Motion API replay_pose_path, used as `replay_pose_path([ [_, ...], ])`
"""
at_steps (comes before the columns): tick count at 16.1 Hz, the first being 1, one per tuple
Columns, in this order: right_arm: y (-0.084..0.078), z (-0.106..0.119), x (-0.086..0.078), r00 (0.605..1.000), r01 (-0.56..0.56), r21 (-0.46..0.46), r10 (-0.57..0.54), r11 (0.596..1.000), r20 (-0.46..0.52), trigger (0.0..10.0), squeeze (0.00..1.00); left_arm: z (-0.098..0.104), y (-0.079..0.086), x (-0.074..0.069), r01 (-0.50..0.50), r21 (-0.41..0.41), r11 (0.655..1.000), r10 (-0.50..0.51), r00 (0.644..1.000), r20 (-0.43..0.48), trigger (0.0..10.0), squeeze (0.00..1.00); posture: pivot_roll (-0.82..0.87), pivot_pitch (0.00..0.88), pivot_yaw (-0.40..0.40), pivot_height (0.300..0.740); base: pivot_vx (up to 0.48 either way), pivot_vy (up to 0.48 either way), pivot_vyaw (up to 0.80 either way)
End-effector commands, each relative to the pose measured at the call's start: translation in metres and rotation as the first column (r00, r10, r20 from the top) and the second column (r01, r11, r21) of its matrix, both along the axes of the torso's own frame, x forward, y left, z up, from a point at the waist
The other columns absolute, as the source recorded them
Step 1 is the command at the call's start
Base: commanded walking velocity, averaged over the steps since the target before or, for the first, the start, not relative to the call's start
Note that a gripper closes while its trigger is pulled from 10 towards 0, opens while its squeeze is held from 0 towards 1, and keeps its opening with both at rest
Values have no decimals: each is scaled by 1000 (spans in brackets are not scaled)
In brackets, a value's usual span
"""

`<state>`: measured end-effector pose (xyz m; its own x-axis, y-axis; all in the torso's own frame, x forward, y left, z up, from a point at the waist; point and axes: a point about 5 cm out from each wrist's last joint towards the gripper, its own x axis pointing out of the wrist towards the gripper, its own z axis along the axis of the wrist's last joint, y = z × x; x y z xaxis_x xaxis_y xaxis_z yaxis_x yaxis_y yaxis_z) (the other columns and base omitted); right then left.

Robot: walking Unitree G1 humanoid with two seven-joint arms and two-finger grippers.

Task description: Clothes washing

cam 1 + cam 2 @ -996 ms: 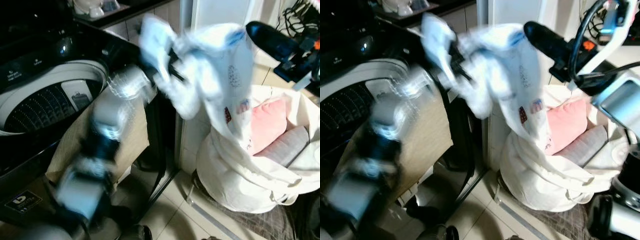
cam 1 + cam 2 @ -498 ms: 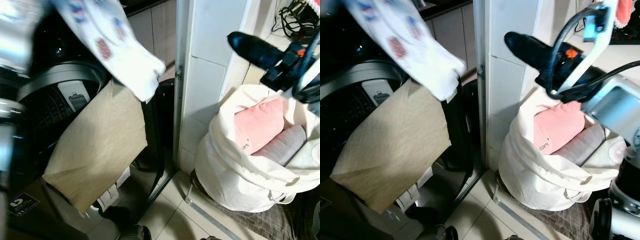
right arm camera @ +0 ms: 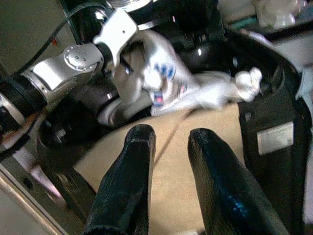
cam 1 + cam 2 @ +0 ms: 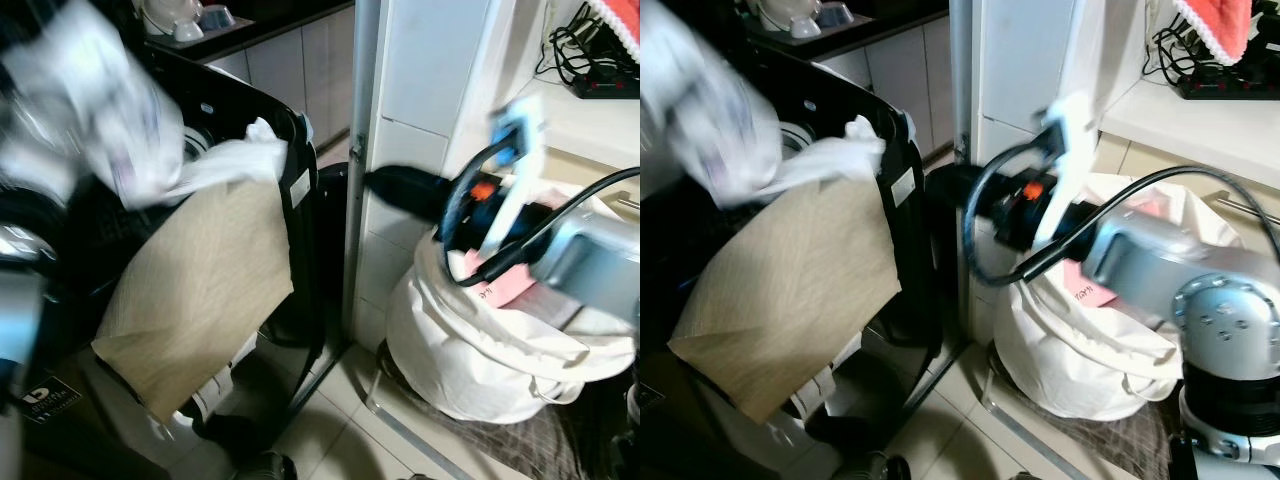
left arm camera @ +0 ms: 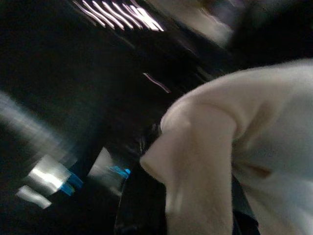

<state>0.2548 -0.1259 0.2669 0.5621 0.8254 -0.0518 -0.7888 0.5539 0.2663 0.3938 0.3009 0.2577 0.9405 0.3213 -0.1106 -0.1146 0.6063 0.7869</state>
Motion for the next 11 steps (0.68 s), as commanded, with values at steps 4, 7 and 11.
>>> replay_pose_path([
  [4,6,-7,-10,997,-81,-75,81,994,6,10000,0,-10,4,-4,-2,-308,951,-39,991,-127,10000,1000,-146,0,73,740,0,0,0],
  [7,7,-8,-10,995,-95,-88,97,992,14,10000,0,0,12,-7,-11,-372,928,-23,996,-89,10000,1000,-141,0,67,740,0,0,0],
  [11,4,-10,-8,996,-89,-98,92,991,21,10000,0,4,14,-9,1,-389,921,-46,993,-105,10000,1000,-138,0,66,740,0,0,0],
])
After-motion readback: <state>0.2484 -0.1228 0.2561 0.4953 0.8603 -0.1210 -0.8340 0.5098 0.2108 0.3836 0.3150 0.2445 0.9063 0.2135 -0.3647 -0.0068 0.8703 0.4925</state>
